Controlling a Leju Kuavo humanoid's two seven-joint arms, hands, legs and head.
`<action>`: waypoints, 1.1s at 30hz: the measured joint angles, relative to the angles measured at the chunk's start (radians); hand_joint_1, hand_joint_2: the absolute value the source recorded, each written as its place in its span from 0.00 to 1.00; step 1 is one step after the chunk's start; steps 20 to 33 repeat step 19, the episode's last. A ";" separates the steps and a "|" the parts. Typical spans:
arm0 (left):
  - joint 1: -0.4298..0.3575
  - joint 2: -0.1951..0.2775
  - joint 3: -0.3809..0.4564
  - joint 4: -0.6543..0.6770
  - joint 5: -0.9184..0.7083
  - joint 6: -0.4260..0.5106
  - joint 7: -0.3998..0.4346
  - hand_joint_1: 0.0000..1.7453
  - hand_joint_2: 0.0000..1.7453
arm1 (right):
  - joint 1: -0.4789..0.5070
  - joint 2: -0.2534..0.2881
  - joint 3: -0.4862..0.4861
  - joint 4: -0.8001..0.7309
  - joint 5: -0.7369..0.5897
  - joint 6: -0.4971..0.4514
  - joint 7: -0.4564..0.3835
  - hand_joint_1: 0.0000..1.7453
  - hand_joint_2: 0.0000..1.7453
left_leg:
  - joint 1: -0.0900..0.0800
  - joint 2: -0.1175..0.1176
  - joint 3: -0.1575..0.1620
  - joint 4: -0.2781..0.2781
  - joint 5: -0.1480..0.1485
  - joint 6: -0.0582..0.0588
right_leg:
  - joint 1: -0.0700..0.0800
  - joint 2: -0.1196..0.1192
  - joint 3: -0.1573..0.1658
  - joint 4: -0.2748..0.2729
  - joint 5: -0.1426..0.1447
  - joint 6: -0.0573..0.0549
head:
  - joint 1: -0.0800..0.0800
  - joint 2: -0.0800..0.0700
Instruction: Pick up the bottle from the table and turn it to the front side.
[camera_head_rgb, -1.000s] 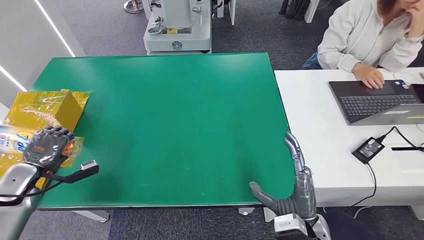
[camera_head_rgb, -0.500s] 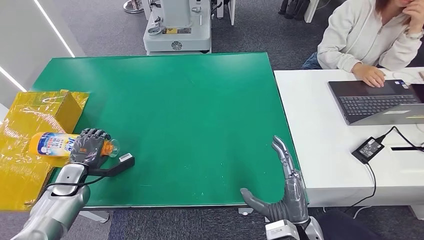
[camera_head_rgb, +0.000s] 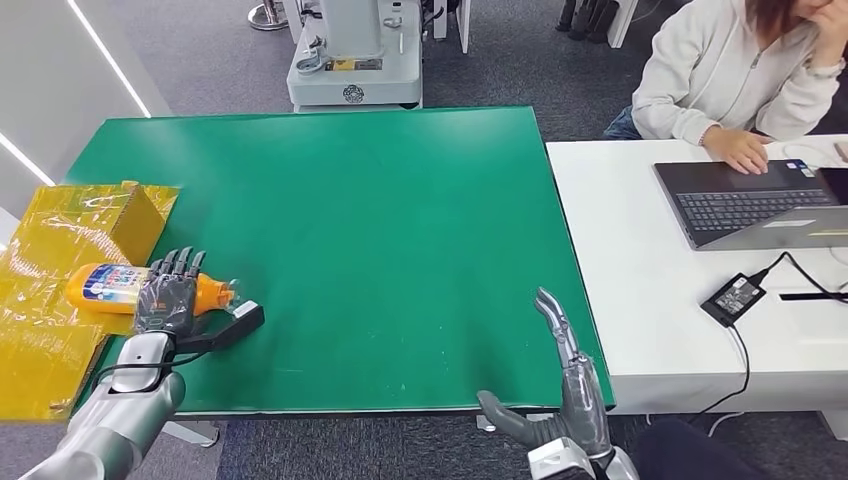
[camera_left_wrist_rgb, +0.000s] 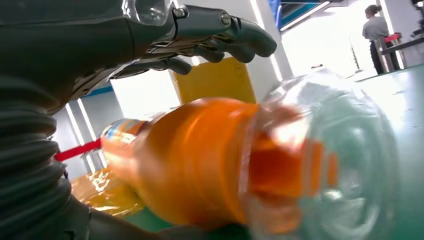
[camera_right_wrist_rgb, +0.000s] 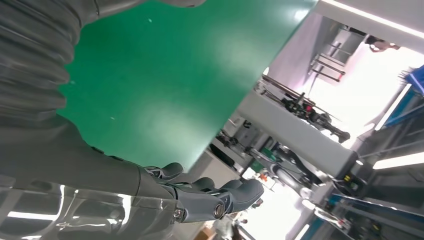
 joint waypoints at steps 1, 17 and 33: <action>0.008 -0.007 0.013 0.000 0.022 0.025 -0.026 0.00 1.00 | 0.008 -0.001 0.000 -0.001 0.000 0.000 0.002 0.00 1.00 | 0.000 0.000 0.000 0.000 0.000 0.000 | 0.000 0.000 0.000 0.000 0.000 0.000 | 0.000 0.000; 0.394 -0.397 0.218 -0.709 0.672 0.079 -0.741 0.00 1.00 | 0.021 0.004 -0.001 0.024 -0.099 -0.027 -0.014 0.00 1.00 | -0.001 -0.001 -0.003 0.002 -0.004 0.006 | -0.002 -0.002 0.000 -0.003 -0.002 0.004 | 0.000 0.000; 0.410 -0.410 0.198 -0.754 0.722 0.080 -0.751 0.00 1.00 | 0.020 0.006 -0.002 0.024 -0.108 -0.029 -0.018 0.00 1.00 | -0.001 -0.002 -0.003 0.002 -0.004 0.006 | -0.002 -0.003 0.001 -0.003 -0.002 0.004 | 0.000 0.000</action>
